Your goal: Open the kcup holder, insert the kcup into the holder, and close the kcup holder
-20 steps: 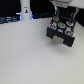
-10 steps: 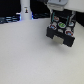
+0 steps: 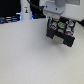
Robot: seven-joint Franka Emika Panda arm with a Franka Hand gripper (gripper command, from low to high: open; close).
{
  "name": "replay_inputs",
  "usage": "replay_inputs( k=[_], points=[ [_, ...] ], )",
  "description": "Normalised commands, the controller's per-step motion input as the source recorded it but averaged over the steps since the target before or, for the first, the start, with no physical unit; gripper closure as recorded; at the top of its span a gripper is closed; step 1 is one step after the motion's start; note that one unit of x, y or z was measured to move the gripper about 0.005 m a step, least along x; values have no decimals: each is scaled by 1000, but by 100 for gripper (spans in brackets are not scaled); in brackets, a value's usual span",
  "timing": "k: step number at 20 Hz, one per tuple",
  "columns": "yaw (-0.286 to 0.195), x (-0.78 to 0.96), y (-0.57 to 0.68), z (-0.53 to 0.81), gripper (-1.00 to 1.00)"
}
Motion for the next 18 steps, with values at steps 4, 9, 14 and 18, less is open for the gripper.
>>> replay_inputs(
  k=[4,9,14,18],
  points=[
    [102,684,209,-38,-100],
    [195,416,281,-95,-100],
    [225,77,236,-207,-100],
    [209,-187,233,-125,-100]
  ],
)
